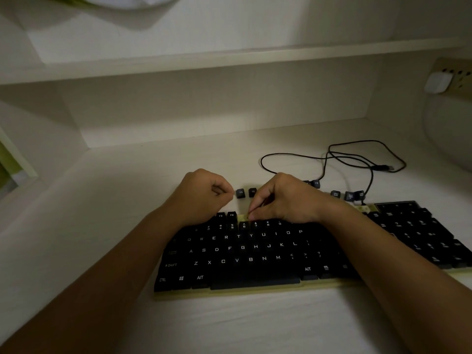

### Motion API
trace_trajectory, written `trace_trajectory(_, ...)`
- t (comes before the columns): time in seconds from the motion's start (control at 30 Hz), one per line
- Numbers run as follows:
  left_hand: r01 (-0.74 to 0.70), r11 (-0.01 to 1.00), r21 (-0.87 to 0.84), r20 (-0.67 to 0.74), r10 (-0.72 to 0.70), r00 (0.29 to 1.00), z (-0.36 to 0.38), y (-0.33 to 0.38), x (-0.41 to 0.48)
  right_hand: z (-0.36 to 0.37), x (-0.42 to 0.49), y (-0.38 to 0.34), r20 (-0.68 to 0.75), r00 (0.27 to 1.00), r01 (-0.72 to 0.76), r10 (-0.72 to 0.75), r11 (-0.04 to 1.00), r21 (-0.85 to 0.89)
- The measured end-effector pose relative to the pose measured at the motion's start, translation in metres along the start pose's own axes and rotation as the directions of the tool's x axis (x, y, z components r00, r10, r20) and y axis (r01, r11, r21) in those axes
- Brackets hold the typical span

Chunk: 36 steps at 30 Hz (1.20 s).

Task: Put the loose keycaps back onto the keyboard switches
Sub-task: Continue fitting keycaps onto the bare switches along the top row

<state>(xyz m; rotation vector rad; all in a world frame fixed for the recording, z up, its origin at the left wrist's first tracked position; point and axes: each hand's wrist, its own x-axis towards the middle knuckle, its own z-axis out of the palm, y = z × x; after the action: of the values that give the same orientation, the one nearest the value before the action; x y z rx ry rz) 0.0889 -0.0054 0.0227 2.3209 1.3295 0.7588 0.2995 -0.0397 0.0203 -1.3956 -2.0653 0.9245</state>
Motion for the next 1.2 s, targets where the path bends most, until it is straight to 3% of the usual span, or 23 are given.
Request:
trace_trajectory(0.17, 0.097, 0.991, 0.089, 0.037, -0.1, 0.994, 0.013, 0.003, 0.014, -0.004, -0.003, 0.002, 0.002, 1.0, -0.007, 0.007, 1.0, 0.012)
trace_trajectory(0.33, 0.071, 0.976, 0.207, 0.125, -0.099, 0.987, 0.016, 0.011, 0.023, -0.01, -0.006, 0.005, 0.032, 0.999, -0.018, 0.018, 1.0, 0.005)
trace_trajectory(0.57, 0.046, 0.965, 0.259, 0.138, -0.084, 0.987, 0.021, 0.016, 0.029, -0.018, -0.007, 0.008, 0.086, 0.996, -0.038, 0.039, 0.999, -0.009)
trace_trajectory(0.83, 0.047, 0.989, 0.14, 0.094, -0.06, 0.994, 0.012, 0.014, 0.026, -0.012, -0.005, 0.008, 0.025, 0.999, -0.04, 0.041, 0.999, -0.024)
trace_trajectory(1.07, -0.056, 0.998, 0.001, 0.304, 0.053, 0.951, -0.008, 0.023, 0.014, -0.007, -0.004, 0.006, -0.023, 1.0, -0.012, 0.011, 0.999, -0.032)
trace_trajectory(1.2, -0.102, 0.992, -0.073, 0.23, 0.116, 0.966, -0.013, 0.027, 0.01, -0.006, -0.003, 0.006, -0.04, 0.999, 0.004, -0.005, 1.0, -0.027)
